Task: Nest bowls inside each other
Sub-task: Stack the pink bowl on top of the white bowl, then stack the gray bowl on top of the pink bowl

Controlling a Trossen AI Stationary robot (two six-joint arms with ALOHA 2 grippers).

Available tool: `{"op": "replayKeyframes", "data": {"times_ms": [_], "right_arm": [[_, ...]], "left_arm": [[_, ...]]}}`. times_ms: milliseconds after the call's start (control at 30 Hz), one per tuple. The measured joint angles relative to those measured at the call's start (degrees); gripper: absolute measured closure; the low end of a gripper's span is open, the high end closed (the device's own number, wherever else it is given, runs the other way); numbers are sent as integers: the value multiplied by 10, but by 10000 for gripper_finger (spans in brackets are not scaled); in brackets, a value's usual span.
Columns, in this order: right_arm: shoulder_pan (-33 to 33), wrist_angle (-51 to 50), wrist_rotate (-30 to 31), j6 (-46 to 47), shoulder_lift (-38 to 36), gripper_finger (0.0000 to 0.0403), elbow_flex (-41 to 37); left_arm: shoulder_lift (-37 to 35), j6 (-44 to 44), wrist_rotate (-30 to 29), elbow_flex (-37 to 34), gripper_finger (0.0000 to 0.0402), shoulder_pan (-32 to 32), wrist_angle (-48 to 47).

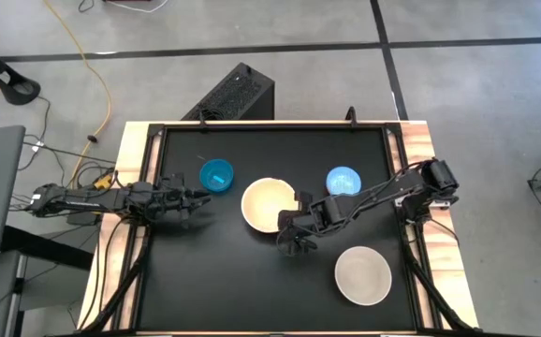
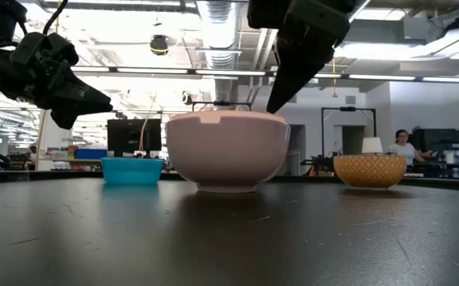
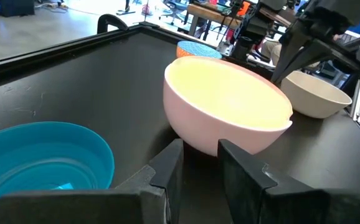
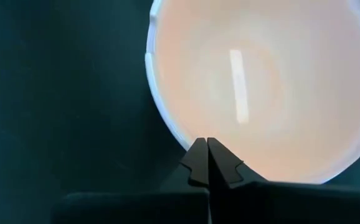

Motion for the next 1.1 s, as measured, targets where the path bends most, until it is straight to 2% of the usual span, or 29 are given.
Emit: {"op": "replayKeyframes", "data": {"times_ms": [233, 433, 667, 900, 1000, 1100], "right_arm": [[0, -10, 0, -15, -4, 395, 2], [0, -92, -8, 7, -15, 395, 64], [21, -236, -110, 220, -25, 379, 91], [100, -426, -157, 490, -37, 312, 91], [128, -457, -169, 549, -46, 280, 90], [150, -463, -181, 568, -56, 252, 90]], "left_arm": [[0, 0, 0, 0, 313, 0, 0], [0, 0, 0, 0, 313, 0, 0], [0, 0, 0, 0, 313, 0, 0], [0, 0, 0, 0, 313, 0, 0], [0, 6, 1, 0, 313, 0, 0], [0, 6, 1, 0, 313, 0, 0]]}}
